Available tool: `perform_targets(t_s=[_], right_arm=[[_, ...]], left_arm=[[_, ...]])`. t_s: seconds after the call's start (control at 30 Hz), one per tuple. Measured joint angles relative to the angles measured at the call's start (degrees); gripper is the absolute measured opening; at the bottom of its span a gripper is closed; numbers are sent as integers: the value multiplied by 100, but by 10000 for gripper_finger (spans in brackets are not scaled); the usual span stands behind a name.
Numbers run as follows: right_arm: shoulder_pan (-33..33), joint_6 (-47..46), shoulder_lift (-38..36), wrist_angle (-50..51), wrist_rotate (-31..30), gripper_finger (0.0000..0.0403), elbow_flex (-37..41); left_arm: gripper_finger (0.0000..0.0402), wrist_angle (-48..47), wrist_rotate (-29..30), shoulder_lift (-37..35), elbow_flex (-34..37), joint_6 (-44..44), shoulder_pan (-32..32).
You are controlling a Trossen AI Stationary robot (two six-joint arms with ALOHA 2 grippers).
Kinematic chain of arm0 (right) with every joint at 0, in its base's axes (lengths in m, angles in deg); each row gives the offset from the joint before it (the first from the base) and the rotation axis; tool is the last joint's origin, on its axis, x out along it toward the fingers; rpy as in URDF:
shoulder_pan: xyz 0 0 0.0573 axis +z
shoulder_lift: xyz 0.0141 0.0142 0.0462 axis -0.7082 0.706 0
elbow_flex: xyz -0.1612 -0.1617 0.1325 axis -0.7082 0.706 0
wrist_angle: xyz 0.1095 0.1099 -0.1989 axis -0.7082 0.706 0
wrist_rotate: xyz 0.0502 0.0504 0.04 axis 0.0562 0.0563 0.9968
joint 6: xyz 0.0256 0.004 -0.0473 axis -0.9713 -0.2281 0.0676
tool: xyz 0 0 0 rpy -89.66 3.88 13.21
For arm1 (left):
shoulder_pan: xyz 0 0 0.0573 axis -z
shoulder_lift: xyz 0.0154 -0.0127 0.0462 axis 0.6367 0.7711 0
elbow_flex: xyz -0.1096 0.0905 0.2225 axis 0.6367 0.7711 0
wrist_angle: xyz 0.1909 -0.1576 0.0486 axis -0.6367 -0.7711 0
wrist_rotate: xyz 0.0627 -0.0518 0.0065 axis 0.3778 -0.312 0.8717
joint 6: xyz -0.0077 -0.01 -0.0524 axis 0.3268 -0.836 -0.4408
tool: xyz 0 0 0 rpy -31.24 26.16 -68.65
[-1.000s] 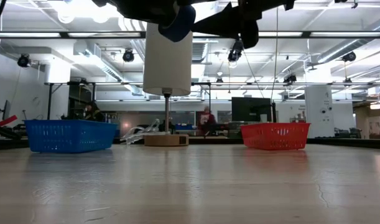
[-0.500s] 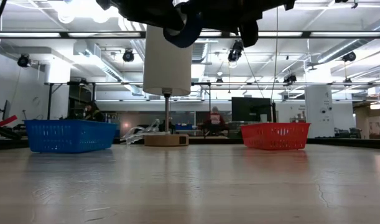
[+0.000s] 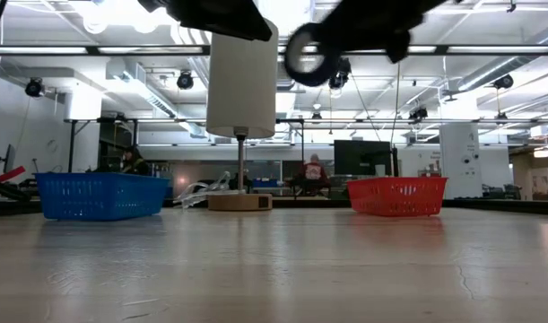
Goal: Pick and place Stapler, Stapler remover, tape
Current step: Put the blue tape into the orange basket
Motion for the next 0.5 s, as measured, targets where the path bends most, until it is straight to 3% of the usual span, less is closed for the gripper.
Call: perform_targets(t_s=[0.13,0.27,0.5], right_arm=[[264,-878,-622,1506,326,102,0],[655,-2007,-1194,2820,1031,103,0],[1630,-3604,-1770,3986,2404,104,0]], left_arm=[[153,0,0,0,0,-15,11],[153,-5,2,0,0,-17,11],[153,-8,3,-2,0,-20,9]])
